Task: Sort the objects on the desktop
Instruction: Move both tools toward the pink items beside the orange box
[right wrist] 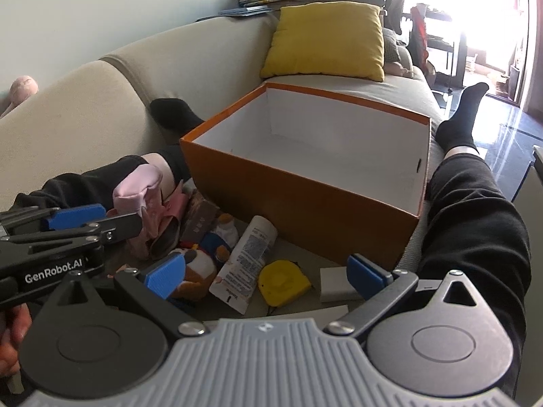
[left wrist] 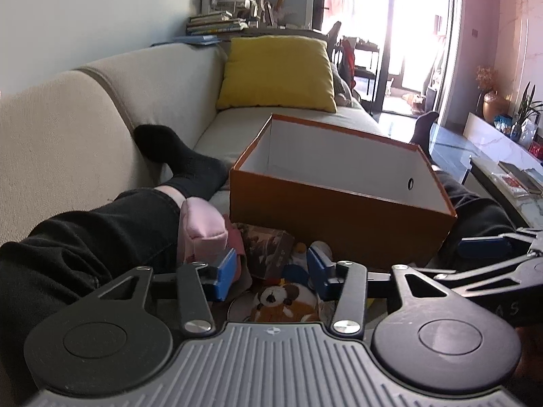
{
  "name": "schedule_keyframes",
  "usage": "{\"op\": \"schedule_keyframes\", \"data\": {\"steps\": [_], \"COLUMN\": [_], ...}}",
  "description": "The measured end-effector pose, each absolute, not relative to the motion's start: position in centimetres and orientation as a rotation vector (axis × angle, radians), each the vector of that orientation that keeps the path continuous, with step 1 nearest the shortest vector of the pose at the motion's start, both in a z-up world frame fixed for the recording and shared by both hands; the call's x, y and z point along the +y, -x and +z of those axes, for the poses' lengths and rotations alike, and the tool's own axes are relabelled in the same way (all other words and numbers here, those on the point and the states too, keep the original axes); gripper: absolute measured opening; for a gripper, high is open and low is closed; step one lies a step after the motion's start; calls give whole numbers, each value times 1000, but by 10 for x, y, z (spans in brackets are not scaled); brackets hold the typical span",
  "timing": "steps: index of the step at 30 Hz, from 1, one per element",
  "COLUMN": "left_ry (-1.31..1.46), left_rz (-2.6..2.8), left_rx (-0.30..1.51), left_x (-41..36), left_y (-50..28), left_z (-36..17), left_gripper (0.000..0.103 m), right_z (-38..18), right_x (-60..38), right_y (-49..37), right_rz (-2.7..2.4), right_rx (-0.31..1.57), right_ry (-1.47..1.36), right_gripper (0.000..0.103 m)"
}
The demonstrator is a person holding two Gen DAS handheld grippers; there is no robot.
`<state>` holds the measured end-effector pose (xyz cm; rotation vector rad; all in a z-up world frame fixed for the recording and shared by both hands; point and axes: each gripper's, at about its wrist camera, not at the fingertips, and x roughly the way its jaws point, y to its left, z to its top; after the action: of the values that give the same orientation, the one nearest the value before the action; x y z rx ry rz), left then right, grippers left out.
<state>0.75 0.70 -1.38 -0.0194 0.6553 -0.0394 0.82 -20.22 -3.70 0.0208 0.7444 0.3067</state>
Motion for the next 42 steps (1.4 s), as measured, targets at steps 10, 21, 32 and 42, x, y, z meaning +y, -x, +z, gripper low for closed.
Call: {"op": "schedule_keyframes", "data": {"steps": [10, 21, 32, 42], "left_ry": [-15, -37, 74, 128], "left_rz": [81, 71, 25, 106], "left_rx": [723, 771, 723, 756], "left_x": [32, 39, 58, 80], "left_y": [-24, -50, -59, -96], "left_z": [-26, -42, -13, -7], "left_gripper": [52, 54, 54, 46], "right_z": [-48, -51, -38, -36], "right_x": [-175, -125, -109, -96], "right_y": [-47, -95, -120, -130], "right_rz": [477, 581, 564, 564], "right_rx": [834, 807, 759, 741], "right_ry": [72, 198, 203, 200], "right_gripper": [55, 44, 43, 43]}}
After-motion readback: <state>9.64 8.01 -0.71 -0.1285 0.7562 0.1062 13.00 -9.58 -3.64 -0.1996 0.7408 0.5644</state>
